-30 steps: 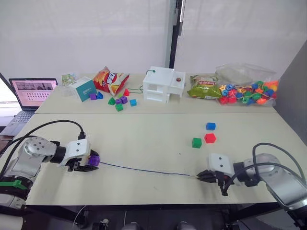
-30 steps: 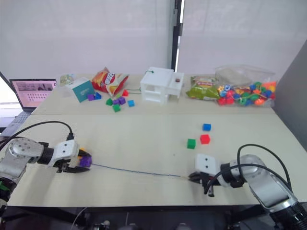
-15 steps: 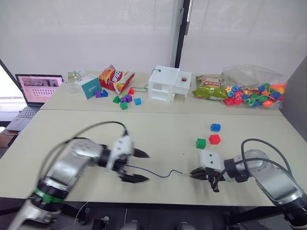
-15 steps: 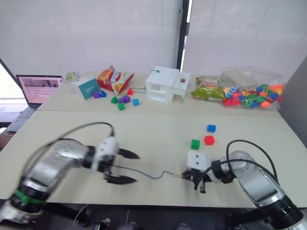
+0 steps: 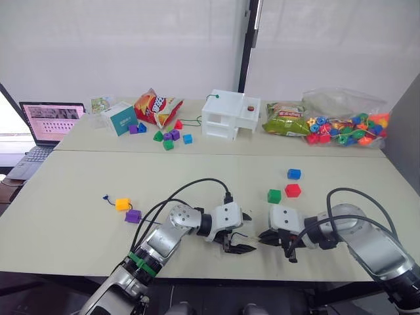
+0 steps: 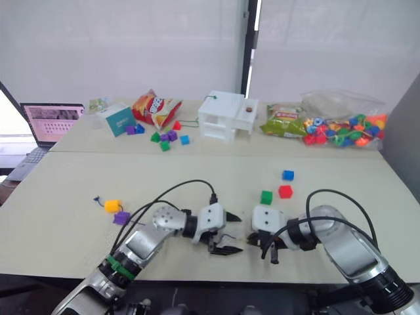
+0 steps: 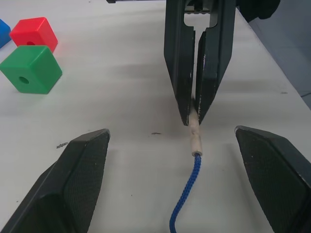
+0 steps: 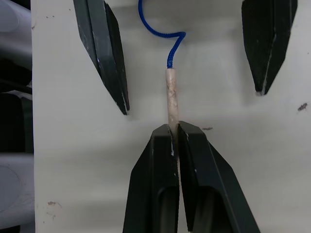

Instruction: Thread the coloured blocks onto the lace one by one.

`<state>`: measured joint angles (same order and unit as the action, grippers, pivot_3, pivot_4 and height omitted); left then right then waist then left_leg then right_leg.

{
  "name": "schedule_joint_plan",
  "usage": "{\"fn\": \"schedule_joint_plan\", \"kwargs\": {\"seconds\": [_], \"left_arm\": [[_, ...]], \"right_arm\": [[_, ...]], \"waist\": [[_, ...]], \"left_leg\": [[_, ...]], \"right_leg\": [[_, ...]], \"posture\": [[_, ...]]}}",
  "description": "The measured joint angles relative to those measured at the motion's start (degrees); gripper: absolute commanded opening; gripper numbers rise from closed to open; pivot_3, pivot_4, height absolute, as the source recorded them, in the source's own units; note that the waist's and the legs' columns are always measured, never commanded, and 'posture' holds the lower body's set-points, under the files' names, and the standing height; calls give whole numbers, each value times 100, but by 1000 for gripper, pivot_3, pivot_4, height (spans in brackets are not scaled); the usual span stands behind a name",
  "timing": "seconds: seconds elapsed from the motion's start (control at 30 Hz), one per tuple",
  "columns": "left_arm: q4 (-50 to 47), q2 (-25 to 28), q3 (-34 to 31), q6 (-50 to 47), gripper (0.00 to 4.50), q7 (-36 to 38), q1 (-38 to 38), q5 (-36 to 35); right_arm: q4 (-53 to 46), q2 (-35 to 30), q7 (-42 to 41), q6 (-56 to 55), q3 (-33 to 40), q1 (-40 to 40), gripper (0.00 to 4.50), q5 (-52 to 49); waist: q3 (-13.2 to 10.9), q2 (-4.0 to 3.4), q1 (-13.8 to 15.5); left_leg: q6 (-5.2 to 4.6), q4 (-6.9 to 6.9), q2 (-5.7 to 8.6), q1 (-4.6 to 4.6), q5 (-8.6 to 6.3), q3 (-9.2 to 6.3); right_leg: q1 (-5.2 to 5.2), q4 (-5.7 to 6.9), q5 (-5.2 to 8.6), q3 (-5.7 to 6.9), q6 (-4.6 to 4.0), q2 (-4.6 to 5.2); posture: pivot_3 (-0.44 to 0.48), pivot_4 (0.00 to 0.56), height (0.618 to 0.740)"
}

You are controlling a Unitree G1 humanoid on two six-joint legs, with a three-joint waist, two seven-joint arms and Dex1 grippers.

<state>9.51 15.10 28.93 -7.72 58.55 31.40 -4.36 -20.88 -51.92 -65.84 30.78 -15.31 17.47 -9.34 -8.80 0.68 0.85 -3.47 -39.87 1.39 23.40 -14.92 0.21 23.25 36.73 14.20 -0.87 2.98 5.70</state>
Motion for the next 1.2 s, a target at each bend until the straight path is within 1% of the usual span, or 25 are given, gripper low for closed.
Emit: {"fn": "schedule_joint_plan", "kwargs": {"seconds": [0.13,0.2,0.23,0.57,0.6,1.2], "left_arm": [[93,-79,-1,27,4331,64,7,1],[108,-67,0,31,3793,103,9,28],[122,-57,2,36,3605,117,9,50],[232,-132,2,43,206,155,10,202],[232,-154,2,39,12,168,10,201],[145,-178,-7,-95,12,297,-13,162]], "right_arm": [[-4,-45,1,71,0,-18,0,-3],[-4,-60,1,93,1,-35,0,-3],[-4,-60,2,97,1,-39,0,-4],[-21,-73,68,130,41,-37,0,-37],[-21,-86,87,138,54,-36,0,-37],[-88,-164,69,144,42,-70,0,-41]], "waist": [[0,0,7],[0,0,-4],[0,0,-8],[0,0,2],[0,0,3],[0,0,-1]], "left_leg": [[0,-1,2,1,0,0],[0,0,1,0,0,0],[0,0,1,0,0,0],[0,-1,1,1,0,-1],[0,-1,1,1,0,-1],[0,-1,1,0,0,-3]], "right_leg": [[0,0,0,1,1,2],[0,1,0,1,0,1],[0,1,0,1,0,0],[0,1,0,1,1,2],[0,1,0,1,1,2],[0,0,0,1,1,2]], "posture": [[0,150,740],[0,150,740],[0,150,740],[0,150,740],[0,150,740],[0,150,740]]}}
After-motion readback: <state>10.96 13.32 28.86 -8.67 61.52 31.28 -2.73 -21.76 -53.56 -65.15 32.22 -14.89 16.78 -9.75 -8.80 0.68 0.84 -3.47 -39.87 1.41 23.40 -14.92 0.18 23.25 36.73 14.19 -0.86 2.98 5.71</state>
